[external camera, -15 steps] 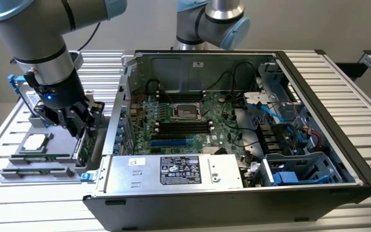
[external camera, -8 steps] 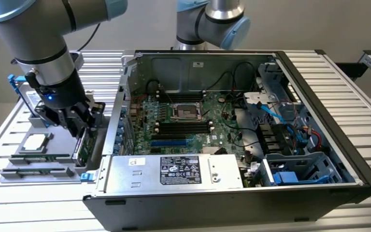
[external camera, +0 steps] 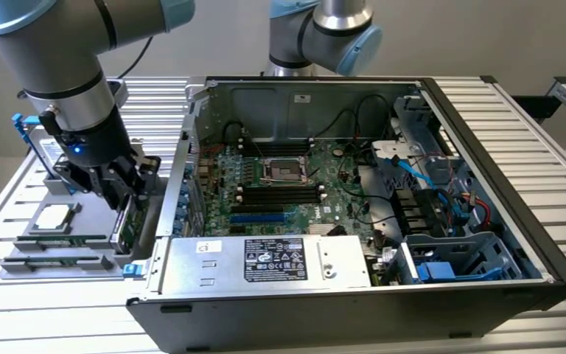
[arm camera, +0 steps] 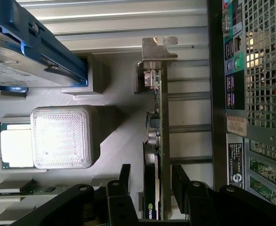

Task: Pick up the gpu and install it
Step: 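Pick up the gpu and move the gpu toward the slot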

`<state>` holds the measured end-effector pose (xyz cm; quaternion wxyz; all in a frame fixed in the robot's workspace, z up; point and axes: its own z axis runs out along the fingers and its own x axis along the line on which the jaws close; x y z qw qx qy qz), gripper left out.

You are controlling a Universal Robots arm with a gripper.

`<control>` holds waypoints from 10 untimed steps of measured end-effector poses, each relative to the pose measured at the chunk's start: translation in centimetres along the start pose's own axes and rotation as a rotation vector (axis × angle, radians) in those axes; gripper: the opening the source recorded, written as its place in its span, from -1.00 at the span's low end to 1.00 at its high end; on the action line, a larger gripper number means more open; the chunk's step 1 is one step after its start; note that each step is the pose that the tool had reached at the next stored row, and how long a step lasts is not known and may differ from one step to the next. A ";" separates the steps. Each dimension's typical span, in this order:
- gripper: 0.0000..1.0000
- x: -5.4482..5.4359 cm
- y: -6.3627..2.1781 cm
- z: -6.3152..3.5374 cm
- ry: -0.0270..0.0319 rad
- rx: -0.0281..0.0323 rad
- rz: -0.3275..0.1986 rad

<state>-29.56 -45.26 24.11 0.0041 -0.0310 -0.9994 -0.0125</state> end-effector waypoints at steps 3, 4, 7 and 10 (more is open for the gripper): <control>-0.04 0.0 0.00 0.06 -0.0001 -0.0001 0.000; -0.04 0.0 0.00 0.14 -0.0004 -0.0004 0.000; -0.04 0.0 -0.01 0.28 0.0000 0.0001 0.000; -0.04 0.0 -0.01 0.42 -0.0003 -0.0003 0.000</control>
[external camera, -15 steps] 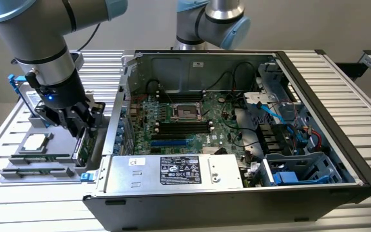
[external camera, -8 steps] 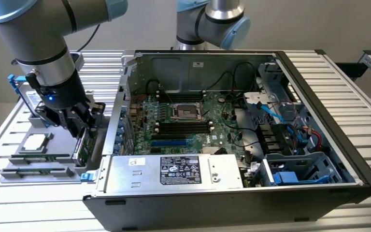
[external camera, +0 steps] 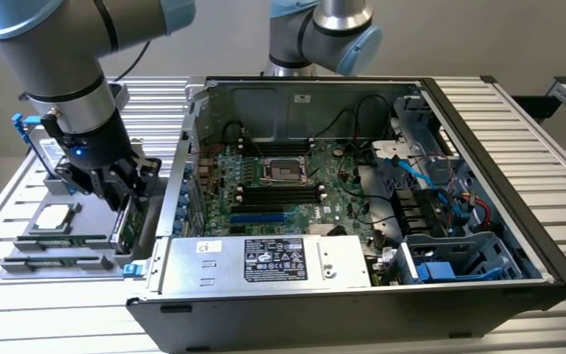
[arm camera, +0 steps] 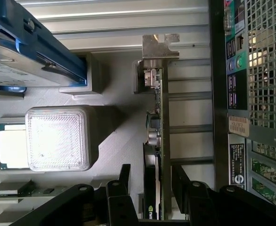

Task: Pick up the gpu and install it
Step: 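Pick up the gpu and move the gpu toward the slot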

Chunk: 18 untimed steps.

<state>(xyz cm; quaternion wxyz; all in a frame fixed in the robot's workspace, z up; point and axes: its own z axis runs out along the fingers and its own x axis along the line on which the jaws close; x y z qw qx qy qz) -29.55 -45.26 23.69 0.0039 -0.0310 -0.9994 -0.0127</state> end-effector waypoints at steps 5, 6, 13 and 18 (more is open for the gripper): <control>-0.04 0.0 -0.01 0.12 0.0002 0.0002 0.000; -0.04 0.0 -0.01 0.17 -0.0001 -0.0001 0.000; -0.04 0.0 -0.01 0.22 0.0004 0.0004 0.000; -0.04 0.0 -0.02 0.33 0.0003 0.0004 0.000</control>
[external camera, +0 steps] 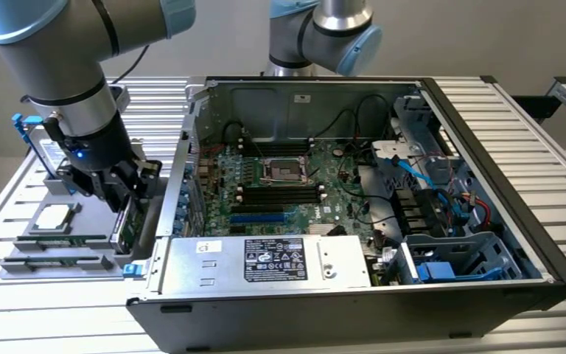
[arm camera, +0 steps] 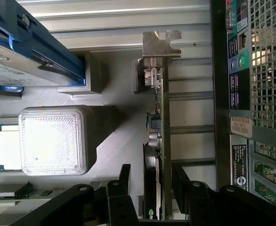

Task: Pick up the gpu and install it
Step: 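Pick up the gpu and move the gpu toward the slot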

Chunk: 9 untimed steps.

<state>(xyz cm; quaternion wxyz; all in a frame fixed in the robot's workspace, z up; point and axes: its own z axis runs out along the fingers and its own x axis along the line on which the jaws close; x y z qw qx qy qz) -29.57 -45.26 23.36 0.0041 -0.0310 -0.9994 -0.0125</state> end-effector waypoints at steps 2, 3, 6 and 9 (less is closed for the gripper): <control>-0.04 0.0 0.00 0.02 -0.0001 -0.0001 0.000; -0.04 0.0 0.00 0.02 -0.0001 -0.0001 0.000; -0.04 0.0 0.00 0.04 0.0000 -0.0001 0.000; -0.08 0.0 0.00 0.05 -0.0001 -0.0001 0.000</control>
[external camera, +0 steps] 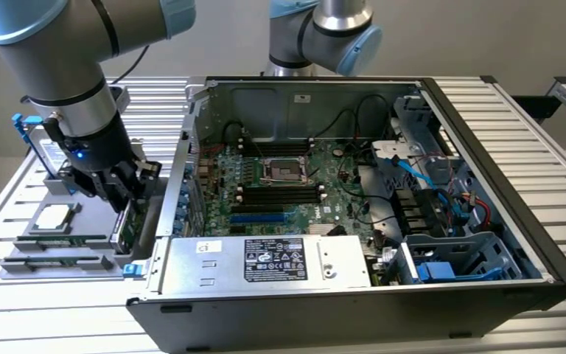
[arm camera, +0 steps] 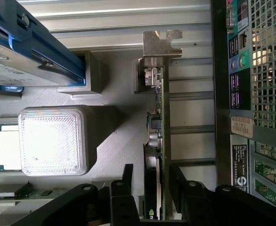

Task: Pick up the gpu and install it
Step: 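Pick up the gpu and move the gpu toward the slot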

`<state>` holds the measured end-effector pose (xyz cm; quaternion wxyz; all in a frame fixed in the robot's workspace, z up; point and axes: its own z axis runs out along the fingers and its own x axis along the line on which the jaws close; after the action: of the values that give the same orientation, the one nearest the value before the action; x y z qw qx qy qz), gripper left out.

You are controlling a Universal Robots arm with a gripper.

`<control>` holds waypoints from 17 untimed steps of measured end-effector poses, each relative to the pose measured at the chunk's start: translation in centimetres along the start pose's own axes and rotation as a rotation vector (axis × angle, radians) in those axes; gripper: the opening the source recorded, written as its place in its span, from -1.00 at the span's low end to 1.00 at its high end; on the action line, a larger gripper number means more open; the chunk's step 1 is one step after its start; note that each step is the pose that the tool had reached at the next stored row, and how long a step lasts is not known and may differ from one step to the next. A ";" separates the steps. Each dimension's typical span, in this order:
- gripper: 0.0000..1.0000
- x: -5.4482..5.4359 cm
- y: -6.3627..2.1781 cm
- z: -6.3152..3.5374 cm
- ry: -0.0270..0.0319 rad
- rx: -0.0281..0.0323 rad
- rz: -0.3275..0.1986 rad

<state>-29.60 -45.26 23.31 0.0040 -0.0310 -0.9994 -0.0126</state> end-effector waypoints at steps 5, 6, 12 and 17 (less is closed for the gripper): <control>-0.22 0.0 0.00 0.01 0.0000 0.0000 0.000; -0.22 0.0 0.00 0.01 0.0000 0.0000 0.000; -0.40 0.0 0.00 0.03 0.0000 0.0000 0.000; -0.47 0.0 0.00 0.03 0.0000 0.0000 0.000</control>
<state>-29.63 -45.26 23.27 0.0040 -0.0310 -0.9994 -0.0125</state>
